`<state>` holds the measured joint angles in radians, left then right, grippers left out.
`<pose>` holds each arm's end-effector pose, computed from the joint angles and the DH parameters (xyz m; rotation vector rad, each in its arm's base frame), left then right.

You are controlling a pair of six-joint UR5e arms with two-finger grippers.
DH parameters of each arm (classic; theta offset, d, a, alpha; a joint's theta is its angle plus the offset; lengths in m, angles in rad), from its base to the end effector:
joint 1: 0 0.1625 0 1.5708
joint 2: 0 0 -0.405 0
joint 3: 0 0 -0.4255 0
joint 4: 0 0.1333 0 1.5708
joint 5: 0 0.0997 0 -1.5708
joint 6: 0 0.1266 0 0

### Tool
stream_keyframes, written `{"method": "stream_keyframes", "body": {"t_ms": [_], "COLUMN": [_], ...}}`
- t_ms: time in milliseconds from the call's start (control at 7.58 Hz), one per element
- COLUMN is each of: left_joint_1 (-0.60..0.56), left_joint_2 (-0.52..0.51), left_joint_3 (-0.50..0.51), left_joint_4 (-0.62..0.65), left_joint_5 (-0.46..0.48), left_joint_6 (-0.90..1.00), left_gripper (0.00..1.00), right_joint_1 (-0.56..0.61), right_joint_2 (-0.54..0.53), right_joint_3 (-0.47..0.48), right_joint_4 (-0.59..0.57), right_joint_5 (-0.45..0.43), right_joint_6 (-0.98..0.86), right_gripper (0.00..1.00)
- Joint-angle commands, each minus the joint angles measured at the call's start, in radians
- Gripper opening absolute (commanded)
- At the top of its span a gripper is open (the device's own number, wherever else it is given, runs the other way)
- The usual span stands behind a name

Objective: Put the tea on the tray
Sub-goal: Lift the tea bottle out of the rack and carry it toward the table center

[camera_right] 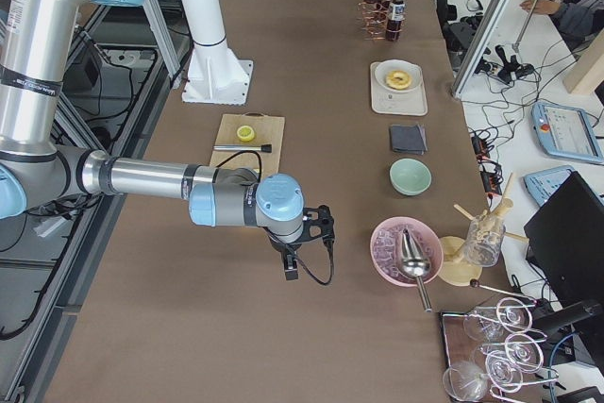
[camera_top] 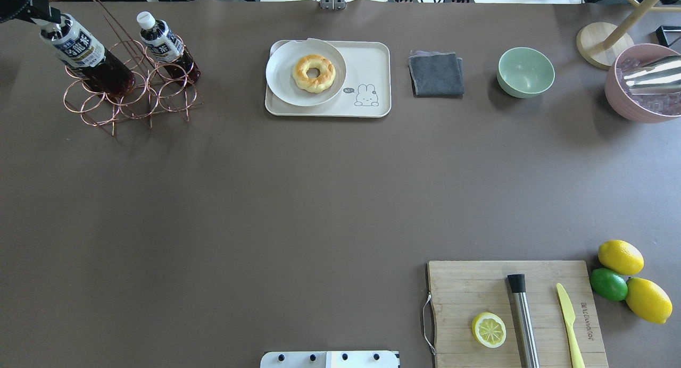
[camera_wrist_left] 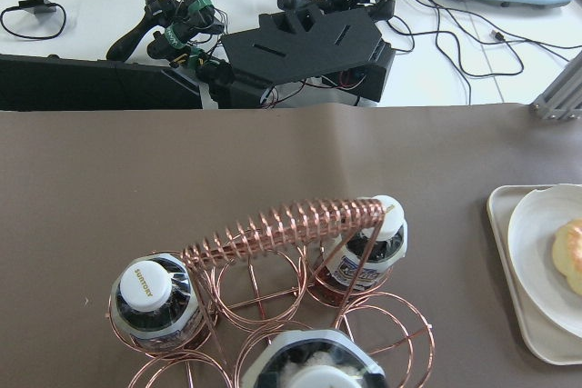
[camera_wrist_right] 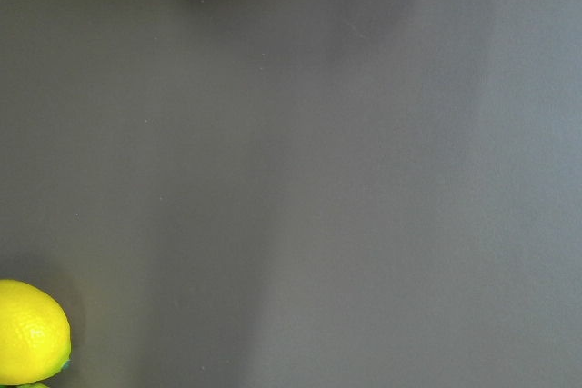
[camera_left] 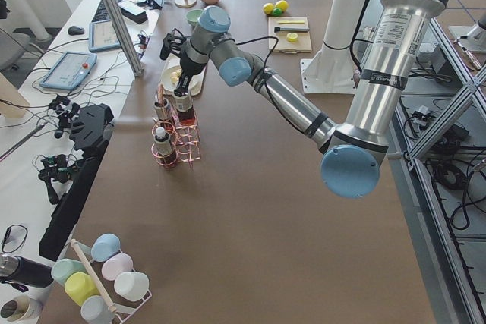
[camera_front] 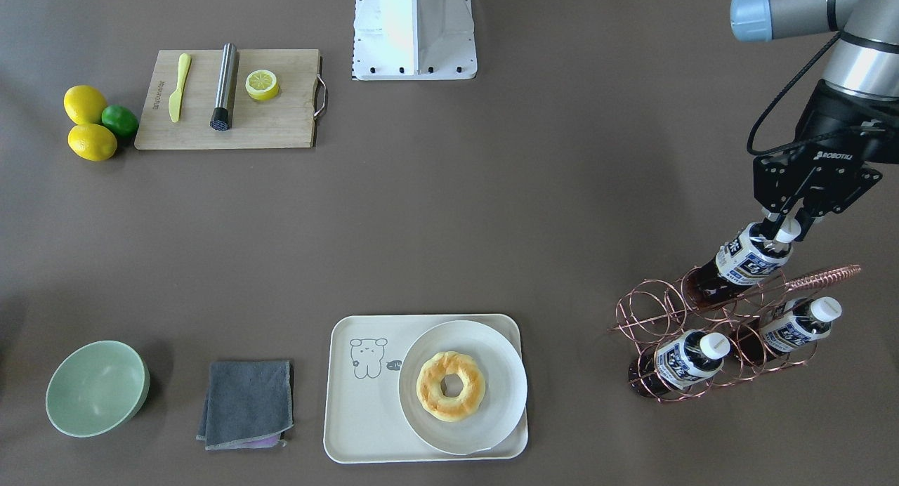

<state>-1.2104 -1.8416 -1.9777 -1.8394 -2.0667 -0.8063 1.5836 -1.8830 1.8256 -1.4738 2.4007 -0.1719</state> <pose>0.1391 -0.5764 0.2702 0.5201 0.8914 -0.1712 0.0450 -0.4029 0.6538 0.1138 -0.8238 -0.1663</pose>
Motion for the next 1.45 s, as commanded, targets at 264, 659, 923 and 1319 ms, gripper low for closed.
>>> {"method": "stream_keyframes", "body": {"t_ms": [264, 659, 923, 1319], "left_joint_1": [0.137, 0.448, 0.624, 0.807], "left_joint_2": [-0.278, -0.447, -0.519, -0.588], "left_joint_3": [-0.157, -0.159, -0.100, 0.005], "left_joint_4": [0.502, 0.618, 0.646, 0.651], "left_joint_5": [0.074, 0.331, 0.494, 0.645], "left_joint_6": [-0.068, -0.326, -0.465, -0.577], "left_gripper": [0.00, 0.00, 0.00, 0.00], "right_joint_1": [-0.046, -0.124, -0.168, -0.188], "right_joint_2": [0.016, 0.019, 0.037, 0.047], "right_joint_3": [0.006, 0.006, 0.004, 0.011], "right_joint_4": [0.006, 0.142, 0.219, 0.222], "right_joint_5": [0.000, 0.000, 0.000, 0.001], "right_joint_6": [0.063, 0.225, 0.342, 0.354], "right_gripper": [1.00, 1.00, 1.00, 1.00]}}
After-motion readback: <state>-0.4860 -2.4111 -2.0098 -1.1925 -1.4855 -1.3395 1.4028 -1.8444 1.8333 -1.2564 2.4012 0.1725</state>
